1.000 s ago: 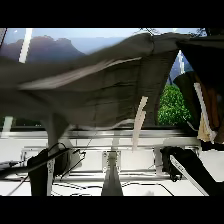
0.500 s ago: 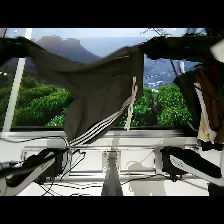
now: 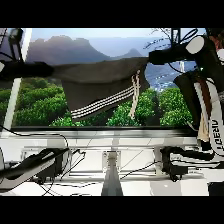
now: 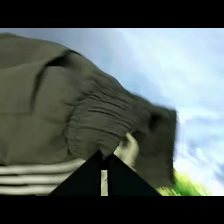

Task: Fold the clothes and pants, and hang the long-sleeved shirts on hangers.

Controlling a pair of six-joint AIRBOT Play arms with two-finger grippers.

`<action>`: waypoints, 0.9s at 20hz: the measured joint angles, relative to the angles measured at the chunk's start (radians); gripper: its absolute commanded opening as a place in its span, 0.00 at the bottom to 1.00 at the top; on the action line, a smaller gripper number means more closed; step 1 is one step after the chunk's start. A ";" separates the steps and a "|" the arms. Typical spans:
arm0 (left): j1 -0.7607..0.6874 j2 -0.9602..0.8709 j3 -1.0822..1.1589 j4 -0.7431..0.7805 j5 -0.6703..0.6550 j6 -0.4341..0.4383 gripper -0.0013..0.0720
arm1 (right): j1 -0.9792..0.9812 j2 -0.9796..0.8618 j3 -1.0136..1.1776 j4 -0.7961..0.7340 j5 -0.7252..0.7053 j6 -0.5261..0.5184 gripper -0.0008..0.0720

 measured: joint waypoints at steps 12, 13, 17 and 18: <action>-0.187 0.007 -0.407 -0.087 0.006 -0.198 0.97 | -0.125 -0.013 -0.254 -0.032 0.056 -0.052 0.91; -0.189 0.007 -0.414 -0.091 0.031 -0.200 0.96 | -0.126 -0.013 -0.266 -0.032 0.037 -0.045 0.91; -0.110 0.007 -0.409 -0.085 0.084 -0.206 0.96 | -0.128 -0.012 -0.286 -0.032 -0.013 -0.026 0.91; -0.074 0.007 -0.409 -0.077 0.089 -0.210 0.96 | -0.128 -0.011 -0.289 -0.033 -0.019 -0.024 0.91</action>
